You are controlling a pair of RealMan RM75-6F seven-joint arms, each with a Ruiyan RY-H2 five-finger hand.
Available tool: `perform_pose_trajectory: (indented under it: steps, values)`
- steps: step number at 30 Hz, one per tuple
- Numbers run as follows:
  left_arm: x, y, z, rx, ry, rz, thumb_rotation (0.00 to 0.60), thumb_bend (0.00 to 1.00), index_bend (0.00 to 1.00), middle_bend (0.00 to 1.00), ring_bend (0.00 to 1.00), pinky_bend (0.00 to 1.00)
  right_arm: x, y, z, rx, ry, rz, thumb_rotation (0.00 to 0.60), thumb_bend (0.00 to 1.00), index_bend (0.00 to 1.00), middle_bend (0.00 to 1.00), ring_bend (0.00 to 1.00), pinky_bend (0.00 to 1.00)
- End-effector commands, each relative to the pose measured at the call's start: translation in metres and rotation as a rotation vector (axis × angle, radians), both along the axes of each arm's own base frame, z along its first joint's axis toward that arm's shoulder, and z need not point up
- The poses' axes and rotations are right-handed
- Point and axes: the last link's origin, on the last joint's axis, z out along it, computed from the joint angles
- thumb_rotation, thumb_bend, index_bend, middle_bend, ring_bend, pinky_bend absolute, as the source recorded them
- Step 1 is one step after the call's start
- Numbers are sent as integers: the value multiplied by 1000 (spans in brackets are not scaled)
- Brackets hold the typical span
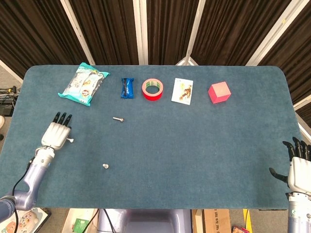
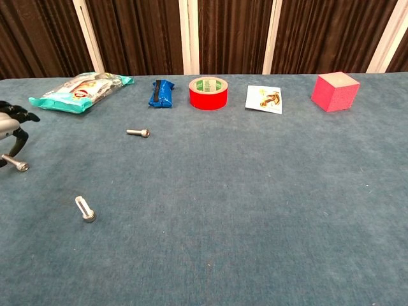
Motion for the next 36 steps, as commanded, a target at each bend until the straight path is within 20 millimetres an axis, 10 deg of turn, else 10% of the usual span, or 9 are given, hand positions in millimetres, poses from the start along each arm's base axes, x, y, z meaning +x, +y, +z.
perform_pose_trajectory:
  steps: [1, 15, 27, 36]
  values:
    - [14, -2, 4, 8, 43, -85, 600, 506, 575, 48, 0, 0, 0, 0, 0, -1, -3, 1, 600, 122, 215, 95, 51, 0]
    - [53, -15, 14, 39, 358, -381, 600, 506, 575, 48, 0, 0, 1, 2, 4, -11, -25, 3, 600, 121, 215, 95, 51, 0]
    - [60, -31, 3, -12, 147, -242, 600, 508, 570, 48, 0, 0, 1, 2, 6, -16, -30, 3, 600, 122, 216, 95, 51, 0]
    - [64, -26, 0, 16, 345, -377, 600, 512, 574, 48, 0, 0, 1, 1, 5, -12, -32, -1, 600, 121, 215, 95, 51, 0]
